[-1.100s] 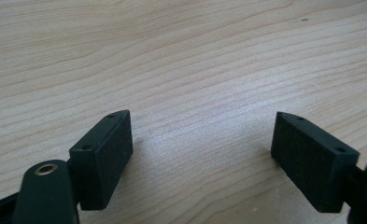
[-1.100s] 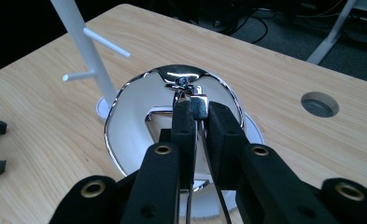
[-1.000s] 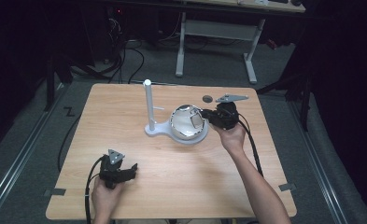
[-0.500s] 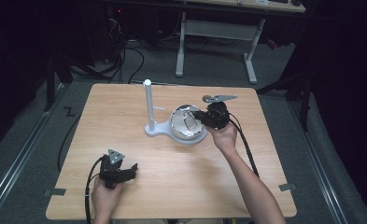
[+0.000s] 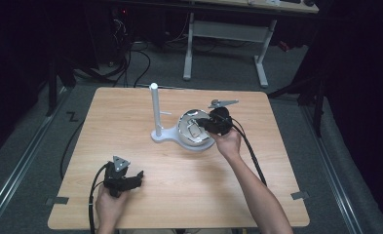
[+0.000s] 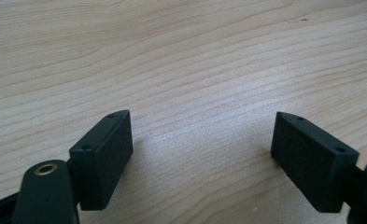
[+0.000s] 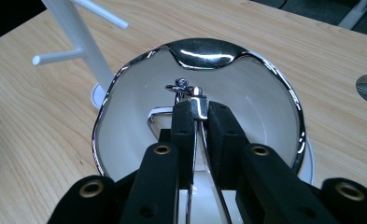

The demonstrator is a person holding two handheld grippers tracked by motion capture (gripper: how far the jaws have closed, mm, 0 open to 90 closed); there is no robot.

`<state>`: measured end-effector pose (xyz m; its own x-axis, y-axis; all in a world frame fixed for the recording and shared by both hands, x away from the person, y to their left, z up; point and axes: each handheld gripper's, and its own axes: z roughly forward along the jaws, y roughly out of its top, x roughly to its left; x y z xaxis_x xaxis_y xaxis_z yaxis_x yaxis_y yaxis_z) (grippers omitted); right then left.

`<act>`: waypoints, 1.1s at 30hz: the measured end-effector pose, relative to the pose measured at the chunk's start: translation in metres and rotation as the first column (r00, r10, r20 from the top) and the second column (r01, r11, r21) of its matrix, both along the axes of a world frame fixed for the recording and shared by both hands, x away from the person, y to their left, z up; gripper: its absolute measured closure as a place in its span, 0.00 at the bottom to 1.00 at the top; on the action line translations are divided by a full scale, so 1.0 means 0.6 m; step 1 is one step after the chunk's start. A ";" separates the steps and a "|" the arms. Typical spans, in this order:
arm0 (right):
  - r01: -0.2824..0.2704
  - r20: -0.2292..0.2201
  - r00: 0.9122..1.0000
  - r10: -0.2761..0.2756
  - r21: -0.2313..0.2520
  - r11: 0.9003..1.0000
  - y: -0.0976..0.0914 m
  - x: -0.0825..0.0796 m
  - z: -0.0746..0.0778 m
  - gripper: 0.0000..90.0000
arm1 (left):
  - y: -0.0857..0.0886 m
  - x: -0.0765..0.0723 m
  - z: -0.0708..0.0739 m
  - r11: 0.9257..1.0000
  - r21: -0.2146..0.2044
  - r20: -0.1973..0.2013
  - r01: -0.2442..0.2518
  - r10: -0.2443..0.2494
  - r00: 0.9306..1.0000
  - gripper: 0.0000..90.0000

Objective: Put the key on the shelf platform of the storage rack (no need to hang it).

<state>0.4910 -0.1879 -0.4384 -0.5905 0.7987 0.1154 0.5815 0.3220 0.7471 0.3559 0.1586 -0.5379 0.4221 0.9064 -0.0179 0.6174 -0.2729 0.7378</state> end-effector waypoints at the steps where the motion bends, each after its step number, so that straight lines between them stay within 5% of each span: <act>1: -0.003 -0.003 1.000 0.003 -0.012 1.000 0.003 0.001 -0.003 0.91 | 0.000 0.000 0.000 1.000 0.000 0.000 0.000 0.000 1.000 0.23; 14: 0.009 -0.009 1.000 -0.009 -0.022 1.000 0.014 0.013 -0.015 0.90 | 0.000 0.000 0.000 1.000 0.001 -0.001 0.000 0.000 1.000 0.23; 22: 0.011 -0.005 1.000 -0.011 -0.004 1.000 0.004 0.009 -0.009 0.71 | 0.000 0.000 0.000 1.000 0.000 0.000 0.001 -0.001 1.000 0.23; 33: 0.024 0.026 0.999 -0.025 0.011 1.000 -0.029 -0.015 0.006 0.61 | 0.000 0.000 0.000 1.000 0.000 0.000 0.001 -0.001 1.000 0.23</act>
